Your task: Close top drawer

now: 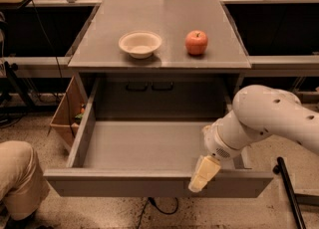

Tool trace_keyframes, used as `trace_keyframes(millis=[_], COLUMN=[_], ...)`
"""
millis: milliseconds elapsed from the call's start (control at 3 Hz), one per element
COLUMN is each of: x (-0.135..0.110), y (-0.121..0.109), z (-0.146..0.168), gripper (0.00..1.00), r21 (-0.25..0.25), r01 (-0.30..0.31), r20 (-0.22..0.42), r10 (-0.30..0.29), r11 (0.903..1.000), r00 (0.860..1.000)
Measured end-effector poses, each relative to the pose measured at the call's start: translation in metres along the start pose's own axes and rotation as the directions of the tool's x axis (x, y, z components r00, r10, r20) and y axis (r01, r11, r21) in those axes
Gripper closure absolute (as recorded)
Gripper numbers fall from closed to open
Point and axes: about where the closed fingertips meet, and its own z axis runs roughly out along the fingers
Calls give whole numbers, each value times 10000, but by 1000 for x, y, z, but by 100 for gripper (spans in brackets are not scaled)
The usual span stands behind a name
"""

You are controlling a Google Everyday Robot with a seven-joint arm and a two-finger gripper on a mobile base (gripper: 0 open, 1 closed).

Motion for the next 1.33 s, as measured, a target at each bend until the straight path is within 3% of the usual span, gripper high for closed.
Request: trace_keyframes(millis=[667, 1000, 1333], x=[-10, -12, -12], y=[-15, -13, -12], z=[30, 23, 23], gripper=[43, 40, 31], r21=[344, 344, 345], r01=[236, 236, 237], r20=[-40, -40, -40], r10=[-235, -235, -236], r11=[9991, 9991, 9991], r00=[9997, 9997, 9997])
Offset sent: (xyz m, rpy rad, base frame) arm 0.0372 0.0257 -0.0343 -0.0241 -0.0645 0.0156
